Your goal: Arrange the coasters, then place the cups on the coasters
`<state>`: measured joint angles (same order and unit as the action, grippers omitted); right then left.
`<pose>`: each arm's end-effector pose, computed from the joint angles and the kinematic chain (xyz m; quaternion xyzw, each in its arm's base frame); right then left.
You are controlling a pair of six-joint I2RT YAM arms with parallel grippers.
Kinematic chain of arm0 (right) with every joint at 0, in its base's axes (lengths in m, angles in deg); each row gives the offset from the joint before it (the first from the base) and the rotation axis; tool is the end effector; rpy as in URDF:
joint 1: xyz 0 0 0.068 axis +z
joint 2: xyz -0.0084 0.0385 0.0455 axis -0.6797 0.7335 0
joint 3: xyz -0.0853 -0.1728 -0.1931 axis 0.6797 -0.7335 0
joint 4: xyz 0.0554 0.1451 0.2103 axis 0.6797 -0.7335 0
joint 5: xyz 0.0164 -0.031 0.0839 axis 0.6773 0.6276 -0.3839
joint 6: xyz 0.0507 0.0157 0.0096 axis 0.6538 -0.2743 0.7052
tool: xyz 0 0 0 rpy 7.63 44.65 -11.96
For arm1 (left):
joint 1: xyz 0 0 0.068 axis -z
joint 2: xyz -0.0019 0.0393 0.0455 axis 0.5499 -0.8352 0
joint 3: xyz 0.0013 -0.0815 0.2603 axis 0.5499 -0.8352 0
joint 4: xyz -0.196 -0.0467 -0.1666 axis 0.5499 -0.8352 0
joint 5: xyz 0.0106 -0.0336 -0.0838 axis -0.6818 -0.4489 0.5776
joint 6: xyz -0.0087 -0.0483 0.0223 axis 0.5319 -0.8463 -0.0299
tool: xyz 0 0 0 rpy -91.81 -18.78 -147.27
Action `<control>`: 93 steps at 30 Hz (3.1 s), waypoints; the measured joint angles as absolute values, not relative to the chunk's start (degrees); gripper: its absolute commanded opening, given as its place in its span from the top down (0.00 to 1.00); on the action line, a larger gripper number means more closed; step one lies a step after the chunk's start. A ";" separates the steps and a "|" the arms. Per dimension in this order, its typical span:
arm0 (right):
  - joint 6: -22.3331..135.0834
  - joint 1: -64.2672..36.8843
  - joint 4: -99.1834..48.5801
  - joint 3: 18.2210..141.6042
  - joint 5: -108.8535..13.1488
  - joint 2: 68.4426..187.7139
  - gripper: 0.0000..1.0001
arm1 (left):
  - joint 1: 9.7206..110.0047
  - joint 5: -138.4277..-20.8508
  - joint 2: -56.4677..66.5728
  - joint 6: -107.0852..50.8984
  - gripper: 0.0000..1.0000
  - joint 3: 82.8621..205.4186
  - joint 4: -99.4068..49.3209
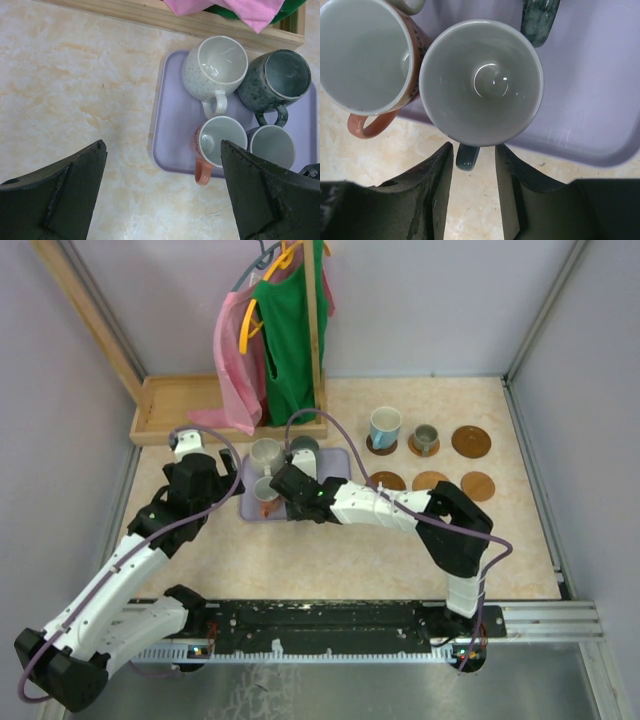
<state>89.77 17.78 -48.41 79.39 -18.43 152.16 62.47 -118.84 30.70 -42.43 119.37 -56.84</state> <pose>0.2051 0.3373 0.2113 -0.1074 0.9290 0.1210 0.3330 0.1708 -0.0742 0.3095 -0.1057 0.8464 -0.0087 0.5218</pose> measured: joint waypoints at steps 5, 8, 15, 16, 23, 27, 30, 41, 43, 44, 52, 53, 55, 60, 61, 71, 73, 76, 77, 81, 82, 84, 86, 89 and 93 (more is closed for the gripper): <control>89.59 17.78 -48.61 80.18 -16.59 153.21 0.63 | 62.47 -118.82 30.92 -42.43 0.00 118.91 -56.95; 89.50 17.78 -48.93 80.18 -15.37 153.36 0.64 | 62.47 -118.82 30.92 -42.43 0.00 118.71 -56.95; 88.98 17.78 -49.48 80.18 -13.45 153.39 0.64 | 62.47 -118.80 30.83 -42.40 0.00 118.60 -56.86; 88.85 17.78 -49.48 80.18 -13.36 153.41 0.64 | 62.47 -118.80 30.72 -42.40 0.00 118.60 -56.84; 88.32 17.78 -48.54 80.15 -13.21 154.48 0.66 | 62.44 -118.77 30.11 -42.27 0.00 118.60 -56.73; 88.13 17.78 -48.13 80.15 -13.21 155.79 0.68 | 62.44 -118.80 30.11 -42.12 0.00 118.60 -56.73; 88.11 17.80 -48.08 80.15 -13.23 156.14 0.75 | 62.44 -118.80 30.11 -42.10 0.00 118.60 -56.73; 87.62 17.82 -47.82 80.13 -12.18 156.14 1.00 | 62.44 -118.77 30.11 -42.12 0.00 118.56 -56.73; 87.62 17.82 -47.75 80.07 -12.14 156.14 1.00 | 62.44 -118.77 30.11 -42.12 0.00 118.47 -56.71; 87.62 17.82 -47.69 80.02 -12.03 156.12 1.00 | 62.44 -118.75 30.09 -42.14 0.00 118.41 -56.71; 87.62 17.82 -48.67 75.72 -10.65 151.79 1.00 | 62.44 -118.45 29.39 -42.16 0.00 118.32 -56.31; 87.62 17.82 -48.93 75.15 -10.50 150.87 1.00 | 62.44 -118.31 29.19 -42.16 0.00 118.32 -56.14; 87.67 17.82 -49.52 74.12 -10.19 148.62 1.00 | 62.42 -118.16 28.80 -42.16 0.00 118.32 -55.81; 88.11 17.82 -51.14 72.02 -9.14 142.44 1.00 | 62.20 -117.61 27.29 -42.18 0.00 118.32 -54.96; 88.26 17.82 -51.43 71.54 -8.73 141.04 1.00 | 62.18 -117.51 26.92 -42.18 0.00 118.32 -54.68; 88.94 17.15 -55.75 64.77 -3.76 129.04 1.00 | 62.18 -115.49 21.22 -42.16 0.00 119.35 -51.68; 89.22 16.01 -56.41 62.58 -3.63 126.52 1.00 | 62.18 -115.15 20.30 -42.08 0.00 119.87 -50.98; 89.26 12.40 -57.39 58.91 -3.57 121.96 1.00 | 62.14 -114.53 19.51 -41.79 0.00 120.18 -49.71; 89.20 10.50 -57.46 57.36 -3.46 119.86 1.00 | 62.14 -114.34 19.25 -41.66 0.00 120.24 -49.32; 88.08 4.01 -58.62 54.04 -2.48 113.08 1.00 | 62.12 -113.79 17.92 -41.05 0.00 120.99 -48.36; 87.62 2.57 -58.68 53.71 -2.34 111.81 1.00 | 62.12 -113.70 17.65 -40.92 0.00 121.05 -48.05; 86.68 -0.23 -58.68 53.38 -2.10 110.02 1.00 | 62.12 -113.33 17.13 -40.65 0.00 121.27 -47.70; 85.57 -2.79 -58.55 53.27 -1.91 108.97 1.00 | 62.14 -112.96 16.63 -40.55 0.00 121.62 -47.55; 84.15 -6.55 -57.63 52.05 -2.43 108.27 1.00 | 62.12 -112.41 16.06 -40.41 0.00 122.01 -46.96; 82.66 -10.02 -56.85 50.41 -4.14 108.25 1.00 | 62.12 -112.00 15.95 -40.35 0.00 122.01 -46.46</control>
